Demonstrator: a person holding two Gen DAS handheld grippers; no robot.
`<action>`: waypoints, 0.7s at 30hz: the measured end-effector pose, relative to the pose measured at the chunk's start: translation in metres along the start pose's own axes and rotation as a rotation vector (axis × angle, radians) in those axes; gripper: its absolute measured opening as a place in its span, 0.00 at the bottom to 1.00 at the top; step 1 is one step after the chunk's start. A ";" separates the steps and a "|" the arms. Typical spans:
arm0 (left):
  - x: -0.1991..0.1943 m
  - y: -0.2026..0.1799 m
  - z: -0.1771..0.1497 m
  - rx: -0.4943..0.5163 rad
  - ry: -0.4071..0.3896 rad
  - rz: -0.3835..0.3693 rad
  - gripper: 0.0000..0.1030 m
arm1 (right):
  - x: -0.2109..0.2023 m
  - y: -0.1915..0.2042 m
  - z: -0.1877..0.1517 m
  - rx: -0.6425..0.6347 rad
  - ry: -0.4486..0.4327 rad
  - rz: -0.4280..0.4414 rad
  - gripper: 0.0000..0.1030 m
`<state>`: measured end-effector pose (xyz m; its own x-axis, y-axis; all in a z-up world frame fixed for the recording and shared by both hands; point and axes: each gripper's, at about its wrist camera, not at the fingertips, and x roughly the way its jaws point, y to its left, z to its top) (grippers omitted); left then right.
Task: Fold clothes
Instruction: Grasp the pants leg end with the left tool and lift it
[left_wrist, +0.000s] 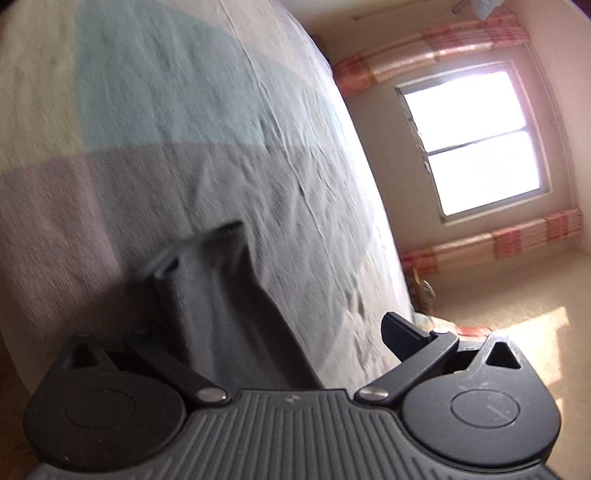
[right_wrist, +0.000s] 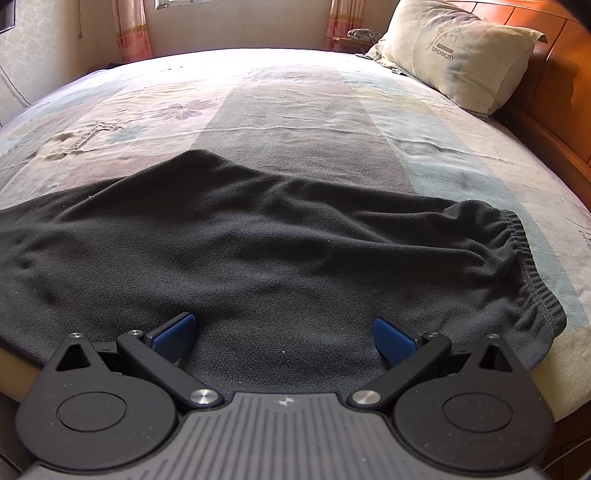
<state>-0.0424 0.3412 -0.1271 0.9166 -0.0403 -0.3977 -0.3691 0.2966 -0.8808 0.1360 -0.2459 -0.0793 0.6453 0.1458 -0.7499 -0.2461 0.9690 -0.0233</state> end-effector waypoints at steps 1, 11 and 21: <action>-0.001 0.001 0.000 0.009 0.010 -0.009 0.99 | 0.000 0.000 0.000 0.000 0.000 0.000 1.00; 0.003 -0.002 0.013 0.079 -0.037 -0.032 0.99 | -0.001 0.001 0.000 0.006 0.003 -0.008 1.00; 0.001 0.009 0.013 0.111 -0.102 0.060 0.51 | 0.000 0.002 0.000 0.008 0.001 -0.010 1.00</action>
<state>-0.0429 0.3559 -0.1324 0.9063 0.0760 -0.4156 -0.4096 0.3992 -0.8203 0.1356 -0.2441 -0.0790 0.6470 0.1362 -0.7502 -0.2339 0.9719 -0.0252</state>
